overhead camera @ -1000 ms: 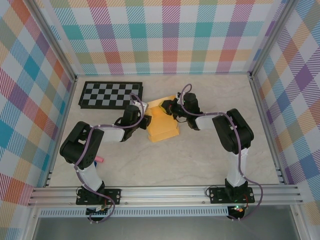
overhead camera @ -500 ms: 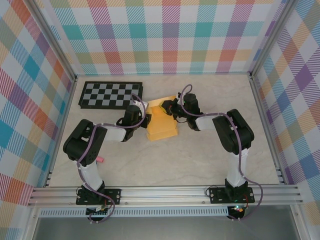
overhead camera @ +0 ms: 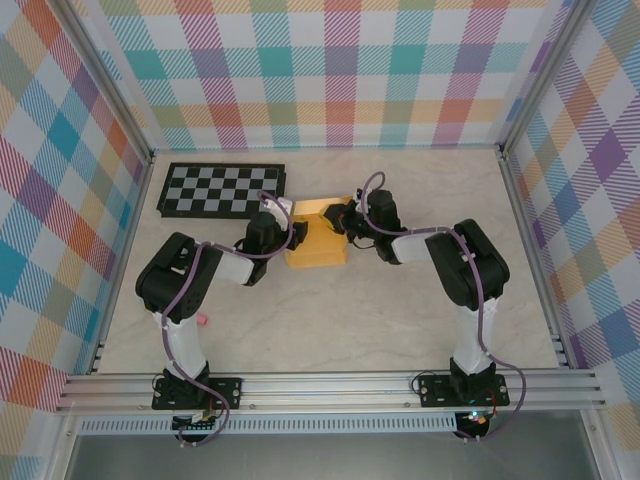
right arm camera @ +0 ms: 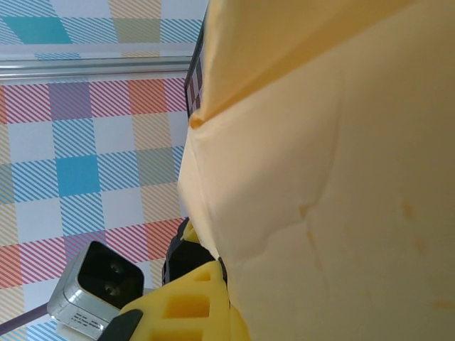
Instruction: Fold the paper box
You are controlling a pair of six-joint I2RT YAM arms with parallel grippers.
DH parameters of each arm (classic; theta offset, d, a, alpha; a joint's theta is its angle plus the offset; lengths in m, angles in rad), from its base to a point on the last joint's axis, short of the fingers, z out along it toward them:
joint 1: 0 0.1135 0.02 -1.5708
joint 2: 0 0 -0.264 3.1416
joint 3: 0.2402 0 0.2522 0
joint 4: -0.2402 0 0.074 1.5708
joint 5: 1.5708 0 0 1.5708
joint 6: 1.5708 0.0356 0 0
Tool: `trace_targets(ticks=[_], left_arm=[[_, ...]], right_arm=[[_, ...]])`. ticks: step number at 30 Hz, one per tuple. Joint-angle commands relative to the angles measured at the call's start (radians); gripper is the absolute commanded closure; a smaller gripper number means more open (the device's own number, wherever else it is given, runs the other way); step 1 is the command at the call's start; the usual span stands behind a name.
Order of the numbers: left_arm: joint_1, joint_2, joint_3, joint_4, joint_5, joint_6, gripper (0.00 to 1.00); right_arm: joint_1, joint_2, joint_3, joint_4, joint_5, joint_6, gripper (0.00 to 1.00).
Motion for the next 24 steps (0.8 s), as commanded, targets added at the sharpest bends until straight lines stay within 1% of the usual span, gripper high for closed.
trace_targets(ticks=[1, 4, 7, 12, 16, 21, 24], left_arm=[[0.005, -0.017, -0.006, 0.13, 0.08, 0.027, 0.4], [0.018, -0.035, -0.018, 0.12, 0.102, 0.059, 0.4], [0.029, -0.054, -0.038, 0.108, 0.127, 0.089, 0.37], [0.041, -0.092, -0.079, 0.096, 0.215, 0.111, 0.34], [0.041, -0.16, -0.118, 0.05, 0.278, 0.118, 0.31], [0.043, -0.263, -0.168, -0.03, 0.341, 0.111, 0.31], [0.04, -0.291, -0.199, -0.057, 0.393, 0.088, 0.32]], right_arm=[[0.014, -0.025, 0.009, -0.052, -0.072, 0.0, 1.0], [0.006, -0.025, 0.02, -0.077, -0.081, 0.015, 1.0], [0.001, -0.014, 0.031, -0.076, -0.103, 0.076, 1.0], [-0.001, -0.014, 0.061, -0.112, -0.126, 0.123, 1.0], [0.0, -0.035, 0.078, -0.175, -0.125, 0.118, 1.0], [-0.003, -0.088, 0.071, -0.255, -0.119, 0.11, 1.0], [-0.003, -0.135, 0.04, -0.305, -0.106, 0.089, 1.0]])
